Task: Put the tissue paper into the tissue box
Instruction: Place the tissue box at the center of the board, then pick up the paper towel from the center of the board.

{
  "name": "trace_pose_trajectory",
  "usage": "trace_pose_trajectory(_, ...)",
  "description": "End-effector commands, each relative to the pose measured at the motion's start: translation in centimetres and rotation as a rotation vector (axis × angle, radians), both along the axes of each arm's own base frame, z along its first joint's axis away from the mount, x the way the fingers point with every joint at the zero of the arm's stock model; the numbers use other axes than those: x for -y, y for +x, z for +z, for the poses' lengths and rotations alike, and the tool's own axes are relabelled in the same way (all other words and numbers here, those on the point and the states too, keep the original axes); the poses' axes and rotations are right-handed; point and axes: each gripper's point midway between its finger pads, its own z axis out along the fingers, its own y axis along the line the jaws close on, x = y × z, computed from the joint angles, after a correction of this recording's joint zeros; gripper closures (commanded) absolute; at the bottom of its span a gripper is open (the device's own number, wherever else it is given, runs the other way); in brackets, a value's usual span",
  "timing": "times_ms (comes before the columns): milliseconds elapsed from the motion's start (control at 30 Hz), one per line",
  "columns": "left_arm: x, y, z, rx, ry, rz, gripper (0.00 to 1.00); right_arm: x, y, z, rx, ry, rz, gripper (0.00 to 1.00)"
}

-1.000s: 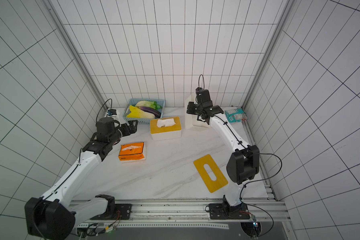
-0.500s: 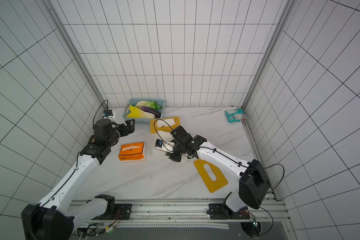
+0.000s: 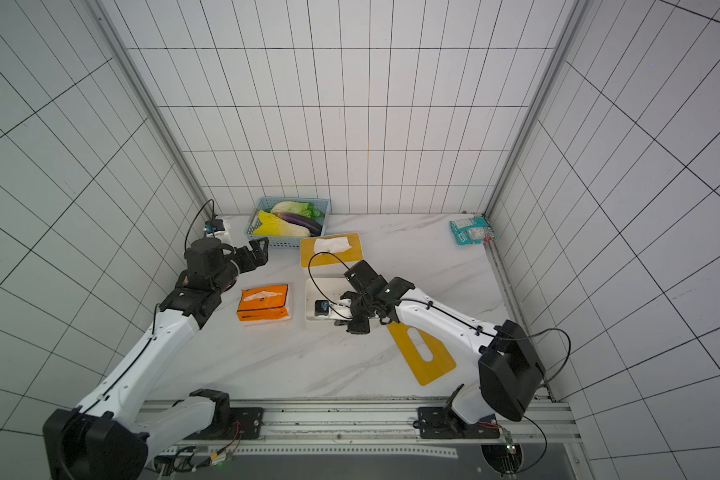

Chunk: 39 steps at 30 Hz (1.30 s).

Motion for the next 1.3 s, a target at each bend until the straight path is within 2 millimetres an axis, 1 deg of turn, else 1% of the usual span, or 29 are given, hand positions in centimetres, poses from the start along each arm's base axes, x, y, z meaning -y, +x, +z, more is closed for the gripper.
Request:
trace_pose_trajectory(0, -0.2, 0.2, 0.2, 0.016, -0.004, 0.005, 0.02, -0.9, -0.2, -0.2, -0.05, -0.016, 0.021, 1.0)
trace_pose_trajectory(167, -0.1, 0.2, 0.2, 0.015, -0.005, 0.0, 0.02, -1.1, -0.2, -1.5, -0.11, -0.06, -0.009, 1.0)
trace_pose_trajectory(267, -0.1, 0.2, 0.2, 0.014, -0.006, 0.0, 0.02, -1.2, -0.4, -1.6, -0.127, -0.062, -0.014, 1.0)
trace_pose_trajectory(333, -0.1, 0.2, 0.2, 0.015, -0.007, -0.001, 0.02, -1.2, -0.4, -1.5, -0.131, -0.06, -0.017, 0.94)
trace_pose_trajectory(433, -0.1, 0.2, 0.2, 0.013, -0.008, -0.002, 0.02, -1.3, -0.7, -1.0, -0.135, -0.051, -0.006, 0.79)
trace_pose_trajectory(500, -0.1, 0.2, 0.2, 0.014, -0.009, -0.001, 0.01, -1.3, -0.9, -0.5, -0.136, -0.046, 0.006, 0.75)
trace_pose_trajectory(533, -0.1, 0.2, 0.3, 0.015, -0.009, -0.002, 0.02, -1.3, -0.9, -0.1, -0.132, -0.041, 0.012, 0.7)
trace_pose_trajectory(633, -0.3, 0.2, 0.3, 0.016, -0.008, 0.004, 0.02, -1.8, -1.1, 1.1, -0.123, -0.009, 0.028, 0.52)
trace_pose_trajectory(667, -0.3, 0.2, 0.4, 0.017, -0.007, 0.007, 0.02, -2.3, -1.3, 1.9, -0.122, 0.015, 0.04, 0.45)
trace_pose_trajectory(767, -1.1, 0.0, 0.7, 0.028, -0.001, 0.048, 0.01, -4.3, -1.8, 4.1, -0.118, 0.109, 0.082, 0.31)
trace_pose_trajectory(800, -1.5, -0.2, 0.9, 0.035, 0.0, 0.069, 0.02, -5.2, -2.1, 4.8, -0.121, 0.142, 0.098, 0.27)
trace_pose_trajectory(867, -2.9, -0.6, 1.2, 0.054, 0.01, 0.147, 0.02, -7.2, -2.3, 6.5, -0.13, 0.22, 0.125, 0.21)
trace_pose_trajectory(933, -4.1, -1.2, 1.8, 0.081, 0.014, 0.211, 0.02, -9.1, -2.1, 7.5, -0.141, 0.278, 0.139, 0.17)
trace_pose_trajectory(967, -4.5, -1.5, 2.1, 0.101, 0.015, 0.233, 0.02, -10.1, -1.7, 7.7, -0.146, 0.3, 0.133, 0.16)
trace_pose_trajectory(1033, -5.0, -2.1, 2.7, 0.142, 0.014, 0.259, 0.01, -11.9, -0.4, 7.7, -0.133, 0.322, 0.112, 0.14)
trace_pose_trajectory(1100, -5.4, -2.7, 3.2, 0.176, 0.009, 0.277, 0.02, -13.6, 1.7, 6.8, -0.098, 0.316, 0.063, 0.13)
trace_pose_trajectory(1267, -6.6, -4.1, 4.6, 0.251, 0.007, 0.331, 0.02, -17.1, 6.8, 3.1, -0.026, 0.25, -0.08, 0.09)
